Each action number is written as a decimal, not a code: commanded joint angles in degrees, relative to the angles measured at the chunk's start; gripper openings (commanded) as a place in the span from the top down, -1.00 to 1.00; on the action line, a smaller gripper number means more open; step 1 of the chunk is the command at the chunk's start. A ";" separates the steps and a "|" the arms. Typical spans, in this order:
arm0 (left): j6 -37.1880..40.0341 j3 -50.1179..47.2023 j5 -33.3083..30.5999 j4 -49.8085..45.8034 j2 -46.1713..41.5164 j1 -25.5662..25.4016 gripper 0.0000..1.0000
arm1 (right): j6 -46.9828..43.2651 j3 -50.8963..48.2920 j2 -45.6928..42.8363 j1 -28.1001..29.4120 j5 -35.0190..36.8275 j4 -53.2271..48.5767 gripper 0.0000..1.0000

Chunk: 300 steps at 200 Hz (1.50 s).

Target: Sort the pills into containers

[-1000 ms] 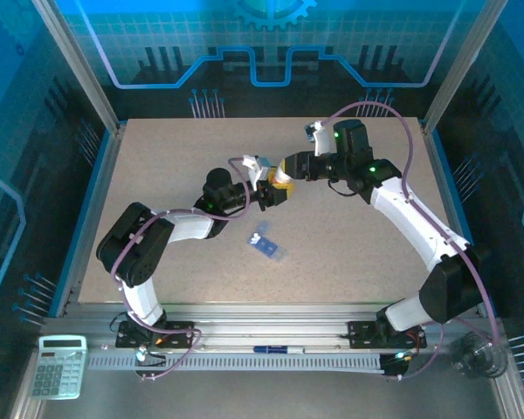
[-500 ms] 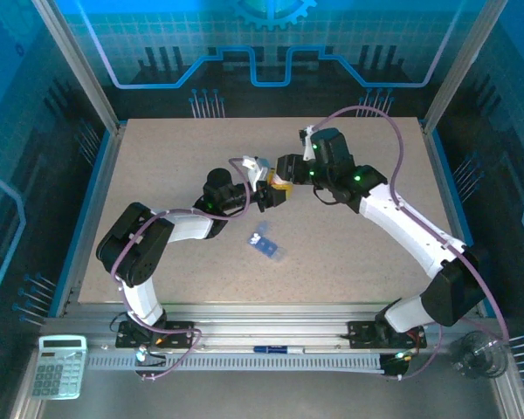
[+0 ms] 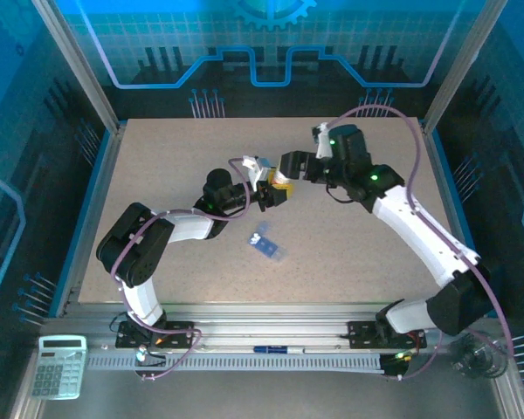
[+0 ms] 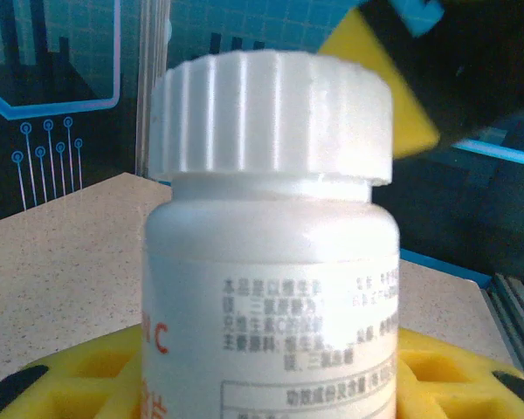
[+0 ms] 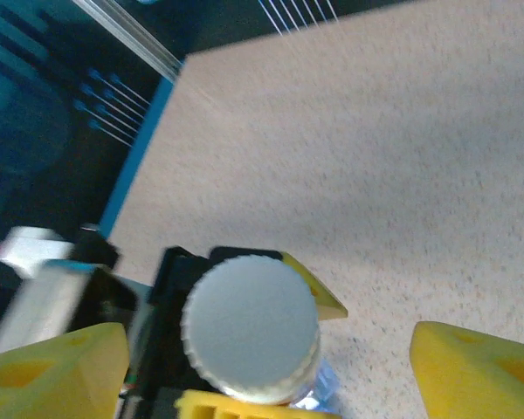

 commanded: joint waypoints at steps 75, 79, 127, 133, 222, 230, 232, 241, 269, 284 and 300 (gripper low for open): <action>1.68 0.77 1.60 1.02 -2.59 -0.36 1.00 | -17.29 9.60 7.68 -6.01 -18.43 -6.79 -0.61; 1.64 0.72 1.60 0.94 -2.67 -0.39 1.00 | -17.49 9.78 8.00 -6.00 -18.69 -6.88 -0.60; 1.97 0.57 1.59 0.32 -3.09 -0.32 1.00 | -17.94 10.17 9.89 -5.22 -19.41 -7.05 -0.50; 1.92 0.64 1.66 0.32 -3.06 -0.35 1.00 | -17.87 10.02 9.91 -5.21 -19.46 -6.93 -0.49; 1.88 0.84 1.68 0.18 -3.09 -0.32 1.00 | -16.49 9.32 10.74 -4.80 -20.93 -5.50 -0.08; 1.86 0.89 1.68 0.07 -3.04 -0.40 1.00 | -16.47 9.23 10.69 -4.64 -20.79 -5.58 -0.03; 1.89 0.94 1.68 0.06 -3.07 -0.38 1.00 | -16.49 9.19 10.65 -4.63 -20.81 -5.56 -0.02; 1.90 0.96 1.73 0.07 -3.03 -0.34 1.00 | -16.30 8.93 10.56 -4.38 -20.41 -5.59 0.00; 1.80 1.09 1.68 0.15 -2.97 -0.36 1.00 | -14.35 7.35 9.55 -2.47 -16.92 -5.50 0.09; 1.72 1.05 1.68 0.23 -2.81 -0.36 1.00 | -11.32 5.73 8.36 -0.83 -11.62 -5.42 0.16; 1.48 1.13 1.68 0.39 -2.75 -0.32 1.00 | -6.75 3.43 6.99 1.66 -3.66 -4.99 0.23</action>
